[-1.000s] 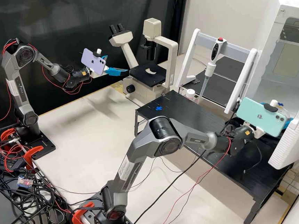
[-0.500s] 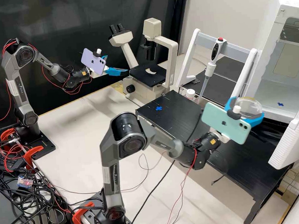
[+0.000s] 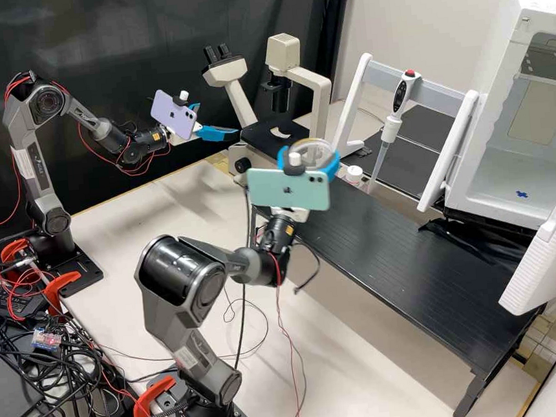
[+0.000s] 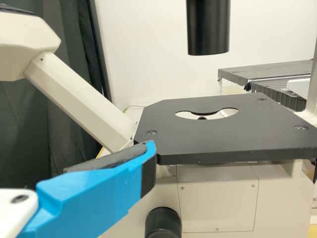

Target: Move the petri dish to the microscope

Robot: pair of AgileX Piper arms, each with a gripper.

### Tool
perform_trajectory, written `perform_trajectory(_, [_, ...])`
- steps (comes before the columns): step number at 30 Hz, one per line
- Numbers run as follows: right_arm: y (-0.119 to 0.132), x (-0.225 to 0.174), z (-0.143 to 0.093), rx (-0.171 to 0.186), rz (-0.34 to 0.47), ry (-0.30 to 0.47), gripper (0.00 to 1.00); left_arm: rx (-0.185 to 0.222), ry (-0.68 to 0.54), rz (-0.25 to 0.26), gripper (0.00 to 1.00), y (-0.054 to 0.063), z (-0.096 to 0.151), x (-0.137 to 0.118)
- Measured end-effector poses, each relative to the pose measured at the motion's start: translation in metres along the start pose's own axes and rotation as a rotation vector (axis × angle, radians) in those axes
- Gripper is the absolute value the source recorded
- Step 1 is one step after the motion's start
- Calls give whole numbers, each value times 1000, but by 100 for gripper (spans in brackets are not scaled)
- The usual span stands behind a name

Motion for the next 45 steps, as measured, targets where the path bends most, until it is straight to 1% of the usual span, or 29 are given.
perform_trajectory(1, [-7, 3, -7, -11, -12, 6, 0, 0, 0, 0, 100, 0, 0, 0])
perform_trajectory(2, [-14, 5, -14, -7, -23, 13, 0, 0, 0, 0, 100, 0, 0, 0])
perform_trajectory(3, [-21, 10, -20, -21, -36, 19, 0, 0, 0, 0, 100, 0, 0, 0])
perform_trajectory(5, [-35, 20, -34, -35, -63, 38, 0, 0, 0, 0, 100, 0, 0, 0])
perform_trajectory(7, [-49, 27, -44, -45, -94, 50, 0, 0, 0, 0, 100, 0, 0, 0])
perform_trajectory(9, [-61, 36, -53, -67, -121, 65, 0, 0, 0, 0, 100, 0, 0, 0])
perform_trajectory(12, [-80, 50, -64, -86, -172, 75, 0, 0, 0, 0, 100, 0, 0, 0])
perform_trajectory(15, [-94, 68, -71, -86, -197, 68, 0, 0, 0, 0, 100, 0, 0, 0])
perform_trajectory(18, [-106, 86, -71, -69, -222, 41, 0, 0, 0, 0, 100, 0, 0, 0])
perform_trajectory(23, [-119, 114, -71, -40, -248, -1, 0, 0, 0, 0, 100, 0, 0, 0])
perform_trajectory(27, [-124, 129, -69, -38, -267, -18, 0, 0, 0, 0, 100, 0, 0, 0])
perform_trajectory(30, [-124, 150, -68, -31, -273, -32, 0, 0, 0, 0, 100, 0, 0, 0])
perform_trajectory(31, [-126, 155, -67, -25, -281, -42, 0, 0, 0, 0, 100, 0, 0, 0])
perform_trajectory(32, [-124, 161, -67, -12, -276, -53, 0, 0, 0, 0, 100, 0, 0, 0])
perform_trajectory(34, [-124, 175, -66, -12, -277, -67, 0, 0, 0, 0, 100, 0, 0, 0])
perform_trajectory(37, [-129, 188, -65, -25, -293, -70, 0, 0, 0, 0, 100, 0, 0, 0])
perform_trajectory(38, [-131, 194, -65, -41, -302, -68, 0, 0, 0, 0, 100, 0, 0, 0])
perform_trajectory(39, [-131, 196, -66, -44, -302, -67, 0, 0, 0, 0, 100, 0, 0, 0])
perform_trajectory(45, [-142, 215, -63, -44, -350, -102, 0, 0, 0, 0, 100, 0, 0, 0])
